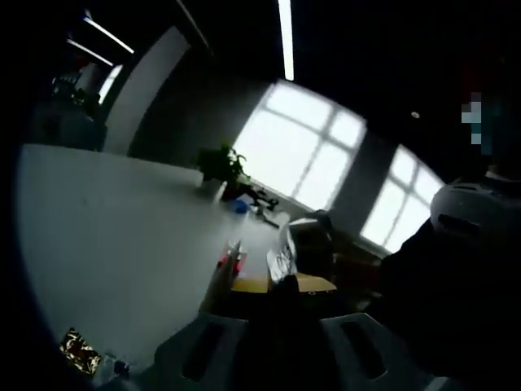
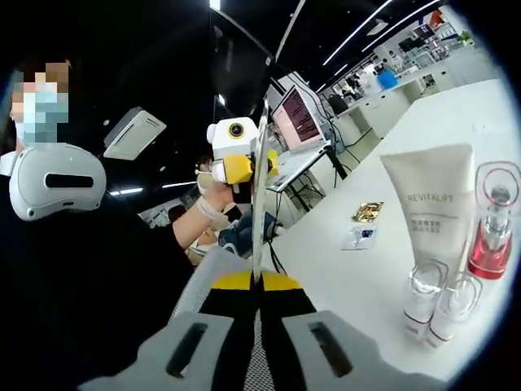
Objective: Arrange the skincare products in the storage area until every visible bottle or jar stands upright without overlapping.
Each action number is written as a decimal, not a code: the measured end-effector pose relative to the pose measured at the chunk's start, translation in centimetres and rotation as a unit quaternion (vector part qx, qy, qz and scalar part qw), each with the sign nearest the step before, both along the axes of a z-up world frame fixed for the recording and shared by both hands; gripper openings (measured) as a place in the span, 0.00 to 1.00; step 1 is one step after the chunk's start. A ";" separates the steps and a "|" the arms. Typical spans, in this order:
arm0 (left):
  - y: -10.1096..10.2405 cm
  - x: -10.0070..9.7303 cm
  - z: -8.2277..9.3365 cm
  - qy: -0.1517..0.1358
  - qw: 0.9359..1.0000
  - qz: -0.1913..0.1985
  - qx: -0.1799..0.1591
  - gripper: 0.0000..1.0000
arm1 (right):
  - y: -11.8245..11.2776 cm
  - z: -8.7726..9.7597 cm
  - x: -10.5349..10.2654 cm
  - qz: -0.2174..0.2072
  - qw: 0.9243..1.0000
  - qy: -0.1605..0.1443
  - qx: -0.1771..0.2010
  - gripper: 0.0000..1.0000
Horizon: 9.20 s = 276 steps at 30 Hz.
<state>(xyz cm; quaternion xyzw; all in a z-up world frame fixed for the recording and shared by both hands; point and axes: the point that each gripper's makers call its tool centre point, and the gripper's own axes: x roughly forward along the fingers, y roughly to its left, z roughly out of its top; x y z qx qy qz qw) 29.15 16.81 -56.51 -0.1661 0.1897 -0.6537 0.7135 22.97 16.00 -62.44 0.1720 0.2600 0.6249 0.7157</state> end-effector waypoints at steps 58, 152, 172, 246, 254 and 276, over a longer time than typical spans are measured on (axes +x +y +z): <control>0.1 4.9 -7.8 0.058 0.984 0.109 0.128 0.00 | 0.4 -5.6 1.8 -0.119 0.987 0.088 -0.062 0.02; -1.8 8.3 -20.0 0.115 0.947 0.099 0.283 0.00 | -3.3 -14.0 4.8 -0.144 0.906 -0.086 -0.389 0.19; -2.1 8.0 -20.6 0.091 0.947 0.083 0.297 0.00 | -1.6 -15.4 5.9 -0.111 0.893 -0.112 -0.421 0.20; 1.6 6.7 -20.3 -0.076 0.886 0.012 0.457 0.20 | -1.3 -16.1 5.5 -0.116 0.866 -0.102 -0.475 0.18; 1.7 6.6 -21.3 -0.083 0.878 0.000 0.471 0.24 | -1.2 -16.1 5.5 -0.116 0.866 -0.103 -0.475 0.18; 1.8 7.4 -21.8 -0.088 0.878 0.012 0.471 0.31 | -1.2 -16.1 5.5 -0.115 0.865 -0.103 -0.478 0.19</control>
